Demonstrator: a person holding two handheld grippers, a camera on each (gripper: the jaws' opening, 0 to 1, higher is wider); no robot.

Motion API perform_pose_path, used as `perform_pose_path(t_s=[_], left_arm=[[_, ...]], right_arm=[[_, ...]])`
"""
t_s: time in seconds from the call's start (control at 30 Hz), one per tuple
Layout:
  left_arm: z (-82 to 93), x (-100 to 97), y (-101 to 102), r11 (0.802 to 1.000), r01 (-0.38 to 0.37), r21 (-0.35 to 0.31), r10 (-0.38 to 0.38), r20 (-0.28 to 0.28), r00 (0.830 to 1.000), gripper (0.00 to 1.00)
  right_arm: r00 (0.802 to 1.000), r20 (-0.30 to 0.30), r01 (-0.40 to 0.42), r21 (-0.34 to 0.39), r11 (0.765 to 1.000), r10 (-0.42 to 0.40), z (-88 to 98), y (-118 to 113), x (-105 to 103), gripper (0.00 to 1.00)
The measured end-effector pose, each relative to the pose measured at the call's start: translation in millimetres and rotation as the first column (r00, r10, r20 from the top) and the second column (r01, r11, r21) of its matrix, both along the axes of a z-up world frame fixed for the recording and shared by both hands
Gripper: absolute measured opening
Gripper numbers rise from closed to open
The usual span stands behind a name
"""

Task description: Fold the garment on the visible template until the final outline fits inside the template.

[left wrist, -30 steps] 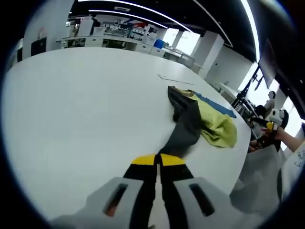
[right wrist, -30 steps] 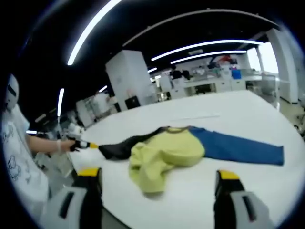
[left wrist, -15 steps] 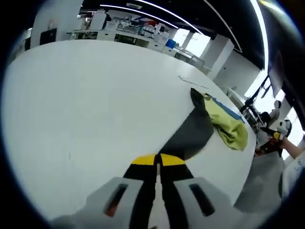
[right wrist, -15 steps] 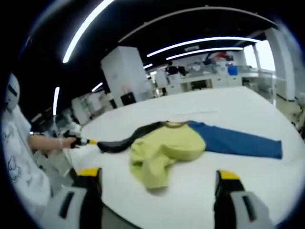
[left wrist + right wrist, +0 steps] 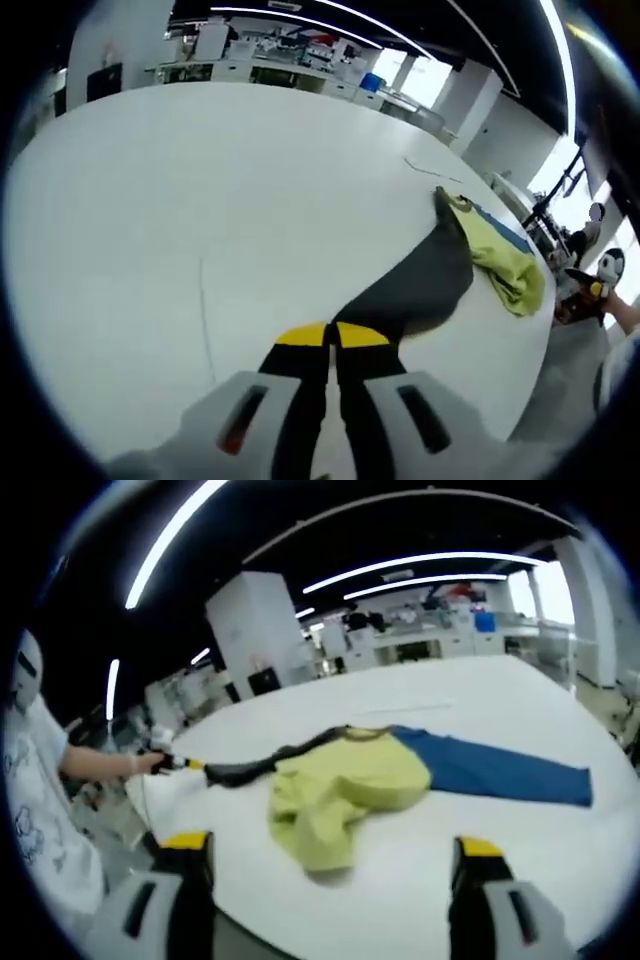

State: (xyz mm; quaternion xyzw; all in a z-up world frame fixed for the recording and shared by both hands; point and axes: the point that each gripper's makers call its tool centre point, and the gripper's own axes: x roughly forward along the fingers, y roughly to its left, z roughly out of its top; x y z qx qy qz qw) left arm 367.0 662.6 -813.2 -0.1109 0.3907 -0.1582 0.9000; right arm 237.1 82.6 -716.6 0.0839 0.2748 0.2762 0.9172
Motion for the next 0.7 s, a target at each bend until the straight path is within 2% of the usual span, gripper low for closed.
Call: perform_pose_path(t_s=[0.2, 0.43, 0.63, 0.7], left_arm=[[-10.0, 9.0, 14.5, 0.999, -0.045, 0.006, 0.045, -0.028, 0.999, 0.00], [-19.9, 7.4, 17.0, 0.998, -0.047, 0.044, 0.050, -0.064, 0.997, 0.00], [-28.0, 13.4, 24.2, 0.995, -0.036, 0.093, 0.045, -0.094, 0.995, 0.00], [-29.7, 17.6, 31.2, 0.990, -0.018, 0.142, 0.033, -0.097, 0.995, 0.00]], right_arm=[[1.000, -0.025, -0.015, -0.014, 1.000, 0.015, -7.3, 6.9, -1.0, 0.99], [0.999, -0.040, -0.018, -0.016, 1.000, 0.017, -9.8, 11.2, 2.4, 0.99], [0.998, -0.055, -0.023, -0.021, 1.000, 0.022, -13.3, 13.4, 3.5, 0.99], [0.998, -0.059, -0.020, -0.020, 1.000, 0.019, -14.2, 12.9, 3.5, 0.99]])
